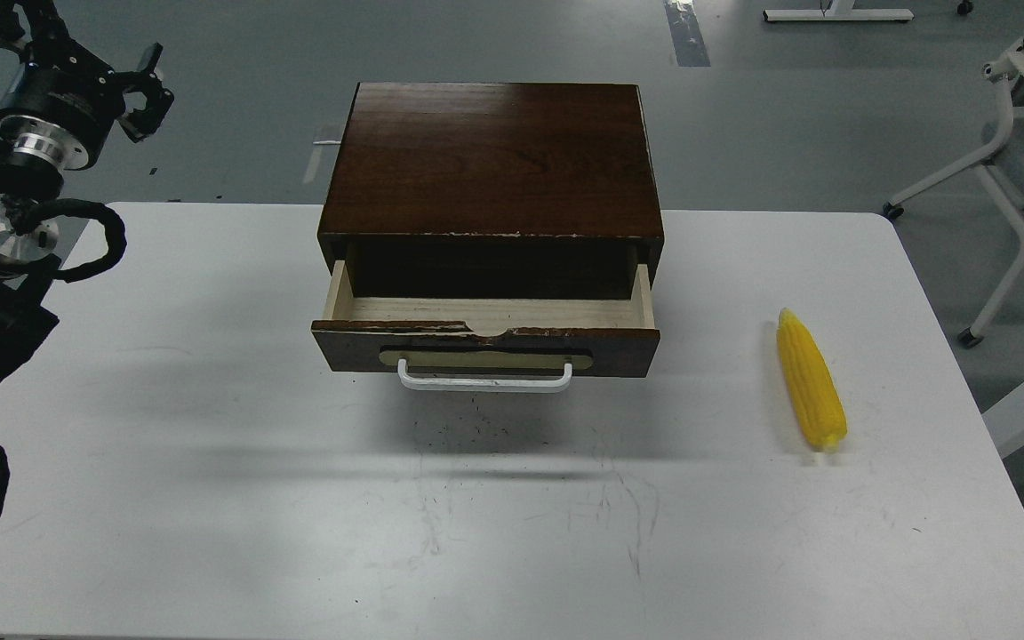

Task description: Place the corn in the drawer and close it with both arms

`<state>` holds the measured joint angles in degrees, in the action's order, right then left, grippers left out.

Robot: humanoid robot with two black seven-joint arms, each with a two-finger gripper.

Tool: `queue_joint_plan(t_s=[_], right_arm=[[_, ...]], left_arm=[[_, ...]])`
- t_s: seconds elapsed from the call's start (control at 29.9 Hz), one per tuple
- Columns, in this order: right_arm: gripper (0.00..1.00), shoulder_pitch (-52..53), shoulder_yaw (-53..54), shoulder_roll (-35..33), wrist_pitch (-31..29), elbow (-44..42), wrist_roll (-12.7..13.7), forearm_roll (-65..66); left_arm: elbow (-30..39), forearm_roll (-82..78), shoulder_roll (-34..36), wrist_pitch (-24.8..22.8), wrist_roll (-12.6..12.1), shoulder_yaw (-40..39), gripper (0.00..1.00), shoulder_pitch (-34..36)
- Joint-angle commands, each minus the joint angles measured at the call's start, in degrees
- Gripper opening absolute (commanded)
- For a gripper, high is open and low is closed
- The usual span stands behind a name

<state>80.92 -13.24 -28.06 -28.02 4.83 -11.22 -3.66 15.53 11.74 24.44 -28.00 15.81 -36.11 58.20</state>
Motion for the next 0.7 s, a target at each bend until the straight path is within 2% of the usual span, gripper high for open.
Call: queue_joint_plan(t_s=[0.0,0.13,0.23,0.33,0.37,0.43,0.5,0.53,0.63,0.67], right_arm=[[1.00,1.4,-0.8,-0.6,0.0,2.6,0.1,3.0],[1.00,3.1,-2.8,-2.3,0.0,6.3,0.1,7.3],[1.00,3.9,-4.2,-3.5,0.0,11.4,0.1,11.4],[1.00,6.4,-4.2,-9.2,0.0,24.6,0.1,17.2],[1.00,7.4,-4.2,-11.4,0.0,31.8,0.1,20.7],[1.00,8.2,-4.2,-13.9,0.0,38.5,0.1,24.9],[1.00,8.1,-3.9,-17.5,0.0,48.7,0.3,33.3],[1.00,7.8,-4.0,-18.0,0.0,50.8,0.3,35.4],[1.00,6.0,-5.2,-18.9,0.0,56.5,2.2,42.4],[1.00,4.9,-5.9,-19.0,0.0,58.3,4.8,45.3]], left_arm=[[0.1,0.8,0.9,0.0,0.0,-0.1,0.98,-0.4],[0.6,1.0,1.7,0.0,-0.1,-0.9,0.98,-0.4],[3.7,1.1,3.8,0.0,-0.3,-1.2,0.98,-1.0],[7.8,1.2,5.0,0.0,-0.3,-1.3,0.98,-2.7],[7.9,1.2,5.0,0.0,-0.2,-1.3,0.98,-2.7],[7.9,1.3,4.8,0.0,-0.2,-1.3,0.98,-2.7],[7.4,1.6,4.4,0.0,0.5,-1.1,0.98,-2.8],[7.2,1.7,4.3,0.0,0.6,-1.0,0.98,-2.8],[6.3,1.6,4.0,0.0,0.7,-0.6,0.98,-2.8],[5.8,1.7,4.0,0.0,0.7,-0.6,0.98,-2.8]])
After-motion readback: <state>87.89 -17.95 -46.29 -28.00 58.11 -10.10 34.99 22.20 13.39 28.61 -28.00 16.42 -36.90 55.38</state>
